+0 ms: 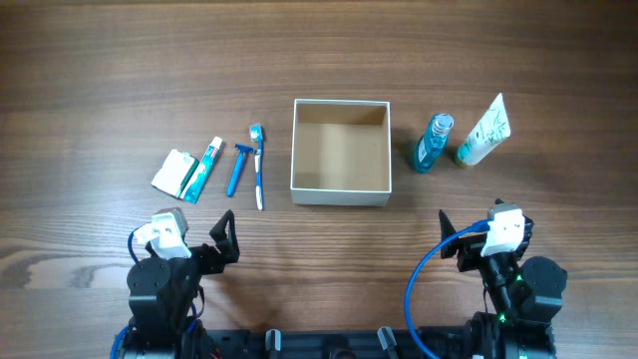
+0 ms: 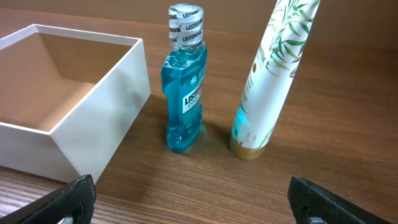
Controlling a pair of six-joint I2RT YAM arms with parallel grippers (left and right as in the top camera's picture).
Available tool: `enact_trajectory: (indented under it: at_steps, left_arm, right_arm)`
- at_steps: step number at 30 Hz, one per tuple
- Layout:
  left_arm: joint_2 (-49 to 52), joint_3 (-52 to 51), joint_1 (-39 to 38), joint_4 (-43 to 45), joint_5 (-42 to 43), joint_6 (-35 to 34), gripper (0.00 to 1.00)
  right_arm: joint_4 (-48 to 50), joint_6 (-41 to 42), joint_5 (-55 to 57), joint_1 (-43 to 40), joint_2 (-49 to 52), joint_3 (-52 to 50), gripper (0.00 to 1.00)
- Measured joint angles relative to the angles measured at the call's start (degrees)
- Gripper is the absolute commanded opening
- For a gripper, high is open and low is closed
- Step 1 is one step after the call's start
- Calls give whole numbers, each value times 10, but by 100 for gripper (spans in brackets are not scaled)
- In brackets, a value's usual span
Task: Pack container
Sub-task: 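Move the right gripper to the blue mouthwash bottle and grasp it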
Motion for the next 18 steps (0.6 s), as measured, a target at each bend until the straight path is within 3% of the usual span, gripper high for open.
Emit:
enact_trajectory:
  at_steps: [12, 18]
  left_arm:
    - [0, 0, 0, 0, 0, 0, 100]
    - [0, 0, 0, 0, 0, 0, 100]
  right_arm:
    - [7, 6, 0, 0, 0, 0, 100]
    - [63, 164, -13, 0, 0, 0, 100]
